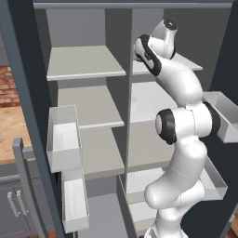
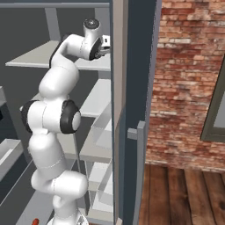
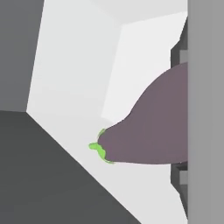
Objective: Take the carrot and eggplant from the fridge shelf and place them in the freezer drawer to begin freezing them.
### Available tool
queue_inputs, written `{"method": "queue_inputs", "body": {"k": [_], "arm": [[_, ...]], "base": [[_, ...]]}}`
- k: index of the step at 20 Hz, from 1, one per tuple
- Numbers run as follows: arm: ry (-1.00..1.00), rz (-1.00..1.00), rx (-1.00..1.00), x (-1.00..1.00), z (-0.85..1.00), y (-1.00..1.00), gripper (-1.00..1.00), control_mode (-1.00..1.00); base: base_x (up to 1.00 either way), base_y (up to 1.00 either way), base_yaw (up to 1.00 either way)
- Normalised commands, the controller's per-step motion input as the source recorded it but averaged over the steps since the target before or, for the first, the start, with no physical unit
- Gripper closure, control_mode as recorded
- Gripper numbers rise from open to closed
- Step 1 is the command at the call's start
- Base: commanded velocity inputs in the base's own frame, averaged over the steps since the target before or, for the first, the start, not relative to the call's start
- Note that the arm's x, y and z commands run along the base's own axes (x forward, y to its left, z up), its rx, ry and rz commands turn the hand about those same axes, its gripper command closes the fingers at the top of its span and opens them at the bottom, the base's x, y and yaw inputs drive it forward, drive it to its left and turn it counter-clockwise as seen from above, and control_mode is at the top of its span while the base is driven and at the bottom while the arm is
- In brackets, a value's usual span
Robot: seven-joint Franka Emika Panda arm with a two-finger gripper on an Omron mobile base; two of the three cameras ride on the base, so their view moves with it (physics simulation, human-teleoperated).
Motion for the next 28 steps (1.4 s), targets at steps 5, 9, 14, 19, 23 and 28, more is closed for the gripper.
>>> {"method": "queue_inputs", "body": {"k": [5, 9, 14, 19, 23, 28], "arm": [[-0.1, 0.0, 0.0, -0.72, 0.0, 0.0, 1.0, -1.0], [-0.12, -0.01, 0.03, -0.97, 0.0, 0.0, 1.0, -1.0], [-0.12, -0.03, 0.03, -1.0, 0.0, 0.0, 1.0, -1.0], [-0.08, -0.03, 0.01, -1.0, 0.01, 0.0, 1.0, -1.0], [0.0, -0.07, 0.0, -1.0, 0.0, 0.06, 1.0, -1.0], [0.06, -0.09, 0.01, -0.89, 0.0, 0.26, 1.0, -1.0]], "base": [[0.0, 0.0, 0.0], [0.0, 0.0, 0.0], [0.0, 0.0, 0.0], [0.0, 0.0, 0.0], [0.0, 0.0, 0.0], [0.0, 0.0, 0.0]]}}
